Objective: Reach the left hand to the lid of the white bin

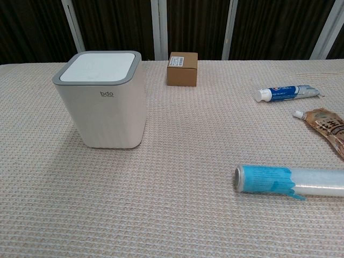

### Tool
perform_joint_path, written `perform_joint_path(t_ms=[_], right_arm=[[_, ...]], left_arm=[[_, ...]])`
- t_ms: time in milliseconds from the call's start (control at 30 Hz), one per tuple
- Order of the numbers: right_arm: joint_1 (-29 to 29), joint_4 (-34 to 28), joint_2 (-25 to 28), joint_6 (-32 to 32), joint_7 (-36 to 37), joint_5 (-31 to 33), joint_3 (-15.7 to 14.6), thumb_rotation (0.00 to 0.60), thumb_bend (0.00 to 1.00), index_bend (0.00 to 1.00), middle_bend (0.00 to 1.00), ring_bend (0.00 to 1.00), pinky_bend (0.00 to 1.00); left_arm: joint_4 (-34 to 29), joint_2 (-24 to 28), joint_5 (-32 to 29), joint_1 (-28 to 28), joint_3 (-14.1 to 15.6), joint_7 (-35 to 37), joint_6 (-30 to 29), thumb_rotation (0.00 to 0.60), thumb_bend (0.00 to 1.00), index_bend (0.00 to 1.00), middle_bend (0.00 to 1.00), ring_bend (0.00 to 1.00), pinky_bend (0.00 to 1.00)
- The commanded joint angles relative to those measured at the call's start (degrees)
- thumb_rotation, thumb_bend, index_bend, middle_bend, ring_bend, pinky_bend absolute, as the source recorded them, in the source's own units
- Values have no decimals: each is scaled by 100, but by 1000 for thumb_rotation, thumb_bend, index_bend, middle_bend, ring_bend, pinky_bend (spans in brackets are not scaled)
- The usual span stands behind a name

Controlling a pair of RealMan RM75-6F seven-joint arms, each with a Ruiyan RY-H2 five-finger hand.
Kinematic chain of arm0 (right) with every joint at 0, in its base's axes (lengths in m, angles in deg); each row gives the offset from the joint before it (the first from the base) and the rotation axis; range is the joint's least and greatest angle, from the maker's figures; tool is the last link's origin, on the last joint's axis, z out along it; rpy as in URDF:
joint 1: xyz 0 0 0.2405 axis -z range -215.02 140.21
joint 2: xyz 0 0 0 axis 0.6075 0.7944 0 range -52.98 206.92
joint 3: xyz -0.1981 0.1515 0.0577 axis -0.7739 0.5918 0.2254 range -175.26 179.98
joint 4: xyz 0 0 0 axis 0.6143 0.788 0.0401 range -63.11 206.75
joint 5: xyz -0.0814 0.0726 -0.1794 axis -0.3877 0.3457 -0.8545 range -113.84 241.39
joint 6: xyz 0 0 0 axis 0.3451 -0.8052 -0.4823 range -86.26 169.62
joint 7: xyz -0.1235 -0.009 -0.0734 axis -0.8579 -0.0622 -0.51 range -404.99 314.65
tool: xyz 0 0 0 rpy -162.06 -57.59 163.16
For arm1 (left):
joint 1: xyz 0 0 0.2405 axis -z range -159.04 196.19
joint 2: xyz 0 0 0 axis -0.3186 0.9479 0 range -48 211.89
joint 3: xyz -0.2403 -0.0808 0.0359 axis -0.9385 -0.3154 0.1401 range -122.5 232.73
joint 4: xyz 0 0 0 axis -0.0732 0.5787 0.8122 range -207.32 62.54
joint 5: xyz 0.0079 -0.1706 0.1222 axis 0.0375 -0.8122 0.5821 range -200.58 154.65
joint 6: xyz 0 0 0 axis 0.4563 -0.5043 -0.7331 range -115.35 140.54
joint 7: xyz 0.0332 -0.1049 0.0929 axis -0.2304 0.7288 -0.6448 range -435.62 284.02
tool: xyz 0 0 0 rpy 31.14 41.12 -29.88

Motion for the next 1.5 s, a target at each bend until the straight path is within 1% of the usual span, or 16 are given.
perform_joint_path(t_ms=[33, 200, 333, 500, 700, 767, 867, 933, 1033, 1067, 1133, 1167, 1267, 1333, 1433, 1500], right_arm=[[-11, 20, -16, 9, -11, 3, 8, 600, 303, 117, 13, 23, 47], [-3, 45, -44, -25, -92, 12, 23, 600, 303, 117, 13, 24, 47], [34, -5, 2, -101, -49, -30, 14, 600, 303, 117, 13, 23, 47], [28, 9, 17, -61, -27, 2, 10, 600, 303, 117, 13, 24, 47], [66, -19, 87, -152, 51, -73, 0, 600, 303, 117, 13, 27, 47], [71, -16, 99, -150, 54, -74, -7, 600, 303, 117, 13, 32, 47], [71, -25, 102, -145, 53, -73, -8, 600, 303, 117, 13, 35, 47], [70, -29, 101, -139, 49, -68, -9, 600, 303, 117, 13, 36, 47], [69, -31, 95, -118, 22, -54, -16, 600, 303, 117, 13, 36, 47], [65, -32, 92, -104, 8, -51, -21, 600, 303, 117, 13, 36, 47], [58, -39, 79, -83, -22, -50, -26, 600, 303, 117, 13, 36, 47], [56, -43, 71, -81, -34, -53, -26, 600, 303, 117, 13, 36, 47], [49, -43, 44, -66, -83, -66, -34, 600, 303, 117, 13, 36, 47], [50, -57, 37, -65, -96, -65, -36, 600, 303, 117, 13, 37, 47], [48, -73, 34, -55, -98, -44, -32, 600, 303, 117, 13, 38, 47], [46, -77, 36, -52, -92, -34, -27, 600, 303, 117, 13, 40, 49]], left_arm=[[11, -7, -22, 7, -20, 10, -3, 600, 197, 255, 212, 73, 68], [21, -20, -68, 18, -41, -15, 9, 600, 198, 255, 212, 73, 68], [11, -10, 7, -7, -18, 1, -45, 600, 198, 255, 212, 73, 68], [-10, -10, -19, 9, -3, -29, 15, 600, 197, 255, 212, 73, 68], [32, 1, 109, 46, 20, 55, 45, 600, 198, 254, 215, 74, 71], [108, 0, 203, 98, -1, 156, 56, 600, 205, 254, 230, 88, 87], [237, -55, 303, 163, -43, 315, 50, 600, 211, 253, 288, 172, 176], [297, -78, 349, 204, -66, 373, 60, 600, 212, 251, 343, 258, 270], [375, -104, 401, 300, -114, 407, 125, 600, 243, 240, 479, 432, 435], [379, -98, 413, 347, -133, 389, 171, 600, 250, 237, 514, 469, 465], [321, -29, 464, 536, -208, 266, 371, 600, 280, 230, 619, 571, 548], [274, 8, 486, 632, -248, 204, 474, 600, 296, 229, 646, 596, 570], [19, 158, 472, 984, -393, 29, 904, 600, 403, 228, 729, 699, 653], [-173, 251, 405, 1258, -511, -141, 1255, 600, 502, 228, 781, 762, 700], [-422, 322, 220, 1656, -676, -489, 1785, 600, 613, 229, 828, 814, 733], [-569, 339, 61, 1857, -759, -754, 2058, 600, 656, 228, 845, 830, 737]])
